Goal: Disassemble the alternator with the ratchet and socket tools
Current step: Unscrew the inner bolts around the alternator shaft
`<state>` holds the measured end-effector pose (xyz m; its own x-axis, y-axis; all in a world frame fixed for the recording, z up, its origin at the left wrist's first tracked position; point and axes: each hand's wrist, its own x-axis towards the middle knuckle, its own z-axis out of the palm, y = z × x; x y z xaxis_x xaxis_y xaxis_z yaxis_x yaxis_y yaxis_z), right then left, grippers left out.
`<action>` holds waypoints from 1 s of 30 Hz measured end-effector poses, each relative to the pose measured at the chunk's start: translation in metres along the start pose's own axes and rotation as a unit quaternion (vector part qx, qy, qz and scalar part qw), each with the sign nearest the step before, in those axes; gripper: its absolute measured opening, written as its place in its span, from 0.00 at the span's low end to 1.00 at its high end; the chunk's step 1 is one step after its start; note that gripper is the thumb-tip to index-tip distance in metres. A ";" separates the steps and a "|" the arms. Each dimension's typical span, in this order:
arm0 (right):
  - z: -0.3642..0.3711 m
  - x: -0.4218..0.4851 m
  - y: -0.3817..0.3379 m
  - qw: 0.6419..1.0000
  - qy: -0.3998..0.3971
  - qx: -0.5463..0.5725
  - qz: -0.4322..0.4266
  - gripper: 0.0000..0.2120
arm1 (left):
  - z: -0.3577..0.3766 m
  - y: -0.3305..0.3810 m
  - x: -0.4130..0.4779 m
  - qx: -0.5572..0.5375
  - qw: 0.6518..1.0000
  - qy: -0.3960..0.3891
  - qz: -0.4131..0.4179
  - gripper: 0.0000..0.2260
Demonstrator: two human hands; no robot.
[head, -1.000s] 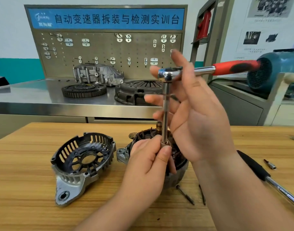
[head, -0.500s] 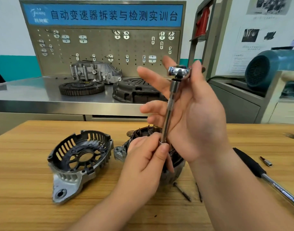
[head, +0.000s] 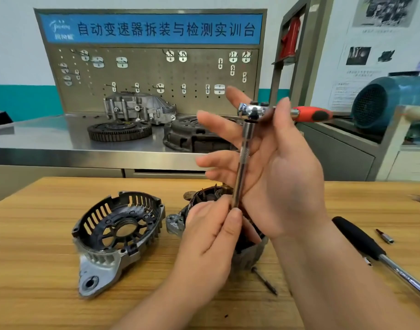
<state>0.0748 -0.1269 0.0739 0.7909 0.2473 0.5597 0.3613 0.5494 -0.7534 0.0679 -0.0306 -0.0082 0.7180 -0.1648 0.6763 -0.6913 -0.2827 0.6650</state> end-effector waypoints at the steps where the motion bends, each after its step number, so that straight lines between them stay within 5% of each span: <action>1: -0.001 0.001 -0.001 1.000 -0.002 0.013 0.022 0.26 | 0.000 -0.001 0.001 0.007 1.000 -0.006 0.007 0.15; 4: -0.001 0.000 0.001 0.999 0.007 0.023 0.025 0.25 | -0.001 -0.004 0.001 0.011 1.000 -0.021 0.002 0.18; 11: 0.008 -0.003 0.000 0.978 0.055 -0.120 -0.160 0.15 | 0.003 -0.003 0.000 0.005 0.999 0.012 -0.033 0.15; 21: 0.004 -0.001 -0.005 0.999 0.017 0.017 0.026 0.26 | 0.002 0.000 0.000 -0.020 1.000 0.005 -0.015 0.14; 25: 0.006 -0.002 0.000 0.999 0.040 0.005 -0.018 0.19 | 0.003 -0.001 0.000 0.007 1.000 0.010 -0.019 0.19; 30: 0.006 -0.004 -0.004 0.975 0.059 -0.159 -0.142 0.17 | 0.003 0.001 0.001 0.000 0.998 0.009 -0.065 0.14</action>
<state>0.0668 -0.1250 0.0766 0.6810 0.0160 0.7321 0.6944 0.3032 -0.6526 0.0681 -0.0343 -0.0078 0.7996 -0.1106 0.5903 -0.5930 -0.3011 0.7468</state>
